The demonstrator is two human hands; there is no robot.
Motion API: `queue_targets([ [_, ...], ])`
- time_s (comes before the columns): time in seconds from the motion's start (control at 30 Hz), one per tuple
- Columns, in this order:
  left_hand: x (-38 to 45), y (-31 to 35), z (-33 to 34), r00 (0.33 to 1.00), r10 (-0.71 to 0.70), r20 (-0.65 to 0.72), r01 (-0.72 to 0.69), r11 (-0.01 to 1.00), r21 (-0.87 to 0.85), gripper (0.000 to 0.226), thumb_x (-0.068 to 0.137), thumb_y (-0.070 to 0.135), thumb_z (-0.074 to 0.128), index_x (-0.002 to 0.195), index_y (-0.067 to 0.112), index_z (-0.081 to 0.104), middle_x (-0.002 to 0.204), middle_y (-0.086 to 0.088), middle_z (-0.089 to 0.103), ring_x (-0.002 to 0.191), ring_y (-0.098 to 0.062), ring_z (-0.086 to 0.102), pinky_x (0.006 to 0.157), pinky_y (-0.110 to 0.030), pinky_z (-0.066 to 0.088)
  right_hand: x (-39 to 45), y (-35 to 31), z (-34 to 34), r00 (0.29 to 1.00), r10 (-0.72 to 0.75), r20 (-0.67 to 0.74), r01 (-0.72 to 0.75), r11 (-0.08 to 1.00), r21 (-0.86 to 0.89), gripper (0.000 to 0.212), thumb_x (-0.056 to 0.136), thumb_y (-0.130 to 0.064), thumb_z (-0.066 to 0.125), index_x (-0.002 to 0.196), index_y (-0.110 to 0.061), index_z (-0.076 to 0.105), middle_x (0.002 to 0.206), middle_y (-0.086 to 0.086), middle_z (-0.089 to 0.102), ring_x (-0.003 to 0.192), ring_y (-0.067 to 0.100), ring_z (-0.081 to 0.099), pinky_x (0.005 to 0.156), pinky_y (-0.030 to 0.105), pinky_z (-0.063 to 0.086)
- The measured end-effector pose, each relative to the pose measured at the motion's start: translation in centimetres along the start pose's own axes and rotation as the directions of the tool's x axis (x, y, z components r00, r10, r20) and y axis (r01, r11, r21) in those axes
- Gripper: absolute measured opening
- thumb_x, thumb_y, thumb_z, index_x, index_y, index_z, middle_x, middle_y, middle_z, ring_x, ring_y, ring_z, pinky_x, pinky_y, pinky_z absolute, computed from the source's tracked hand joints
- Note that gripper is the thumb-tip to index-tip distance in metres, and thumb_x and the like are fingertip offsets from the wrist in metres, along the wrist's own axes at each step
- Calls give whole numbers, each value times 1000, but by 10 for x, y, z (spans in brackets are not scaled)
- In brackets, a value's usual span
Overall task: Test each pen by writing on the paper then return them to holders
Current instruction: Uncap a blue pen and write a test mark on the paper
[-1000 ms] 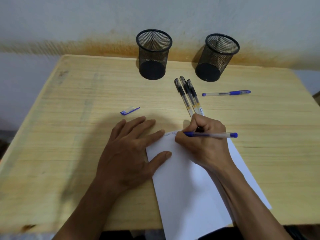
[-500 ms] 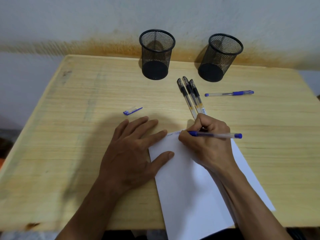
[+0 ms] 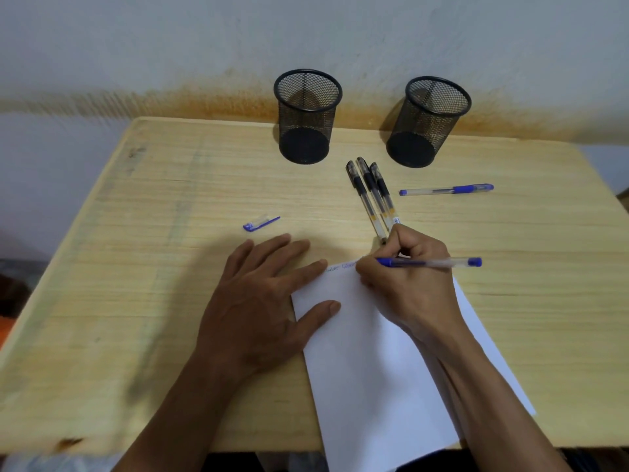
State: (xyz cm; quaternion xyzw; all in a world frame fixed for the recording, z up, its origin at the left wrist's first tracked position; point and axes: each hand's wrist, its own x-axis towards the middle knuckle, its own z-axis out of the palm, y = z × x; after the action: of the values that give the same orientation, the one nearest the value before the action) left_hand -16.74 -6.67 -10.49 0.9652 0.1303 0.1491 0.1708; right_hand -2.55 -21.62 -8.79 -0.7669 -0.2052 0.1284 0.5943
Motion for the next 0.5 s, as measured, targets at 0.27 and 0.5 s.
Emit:
queue_targets([
  [0.27, 2, -1, 0, 999, 30, -26, -29, 999, 45, 57, 85, 72, 48, 124, 34, 66, 140, 4, 59, 134, -18, 50, 108, -51, 38, 1, -11, -6, 995, 97, 20, -98, 938, 331, 24, 76, 23, 62, 66, 7, 48, 51, 13, 58, 44, 22, 54, 50, 33, 48],
  [0.5, 7, 1, -7, 890, -178, -421, 121, 980, -158, 26, 88, 30, 69, 110, 18, 73, 112, 2, 70, 108, -21, 61, 91, -46, 50, -1, -28, -19, 972, 229, 48, -212, 775, 595, 29, 82, 19, 65, 73, -4, 52, 54, 15, 52, 42, 21, 49, 58, 36, 46],
])
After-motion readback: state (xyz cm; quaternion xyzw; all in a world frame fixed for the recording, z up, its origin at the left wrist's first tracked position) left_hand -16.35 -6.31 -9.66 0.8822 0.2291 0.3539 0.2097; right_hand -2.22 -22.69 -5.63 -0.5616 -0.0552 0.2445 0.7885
